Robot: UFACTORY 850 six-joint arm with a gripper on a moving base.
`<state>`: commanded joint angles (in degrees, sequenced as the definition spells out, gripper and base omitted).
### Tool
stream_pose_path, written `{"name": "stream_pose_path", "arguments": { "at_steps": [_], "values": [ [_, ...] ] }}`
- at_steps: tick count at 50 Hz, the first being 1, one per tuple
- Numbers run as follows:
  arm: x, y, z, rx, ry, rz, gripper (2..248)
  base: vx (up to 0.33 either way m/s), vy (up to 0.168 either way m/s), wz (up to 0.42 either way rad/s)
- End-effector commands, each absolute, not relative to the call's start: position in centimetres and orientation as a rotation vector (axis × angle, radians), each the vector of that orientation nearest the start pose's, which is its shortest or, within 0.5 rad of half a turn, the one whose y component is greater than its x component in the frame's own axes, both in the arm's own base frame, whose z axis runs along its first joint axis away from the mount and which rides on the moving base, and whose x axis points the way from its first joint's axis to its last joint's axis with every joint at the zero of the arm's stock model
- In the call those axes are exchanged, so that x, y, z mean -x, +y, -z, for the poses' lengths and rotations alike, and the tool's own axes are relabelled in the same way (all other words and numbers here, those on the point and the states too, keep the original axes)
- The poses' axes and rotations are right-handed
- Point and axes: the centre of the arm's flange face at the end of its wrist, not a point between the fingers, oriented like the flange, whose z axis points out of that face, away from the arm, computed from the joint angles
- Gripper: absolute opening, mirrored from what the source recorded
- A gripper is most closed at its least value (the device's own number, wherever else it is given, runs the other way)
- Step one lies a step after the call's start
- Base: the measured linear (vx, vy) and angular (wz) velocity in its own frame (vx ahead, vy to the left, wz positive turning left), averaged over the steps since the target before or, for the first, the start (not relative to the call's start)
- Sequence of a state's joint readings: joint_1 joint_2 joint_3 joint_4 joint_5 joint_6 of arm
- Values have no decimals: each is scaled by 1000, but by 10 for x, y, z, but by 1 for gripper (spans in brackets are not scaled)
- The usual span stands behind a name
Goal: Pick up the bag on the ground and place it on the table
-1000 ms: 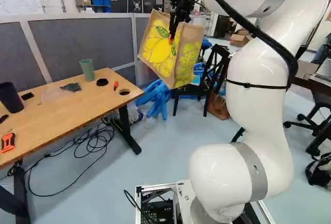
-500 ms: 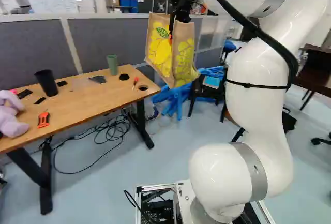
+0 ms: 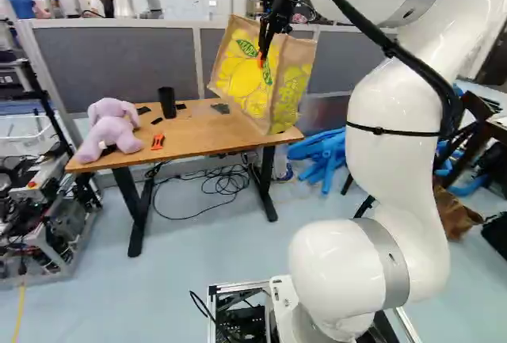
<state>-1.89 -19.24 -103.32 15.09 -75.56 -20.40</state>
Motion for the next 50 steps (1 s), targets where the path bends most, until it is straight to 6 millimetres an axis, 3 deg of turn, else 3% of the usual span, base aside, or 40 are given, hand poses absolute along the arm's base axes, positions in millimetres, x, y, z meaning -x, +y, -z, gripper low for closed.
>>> {"name": "stream_pose_path", "arguments": {
  "at_steps": [10, 50],
  "values": [
    [-582, 4, -752, 2874, -399, 285, 23, -3, 43, 192],
    [-582, 4, -752, 2874, -399, 285, 23, 20, 11, -31]
  ]
}}
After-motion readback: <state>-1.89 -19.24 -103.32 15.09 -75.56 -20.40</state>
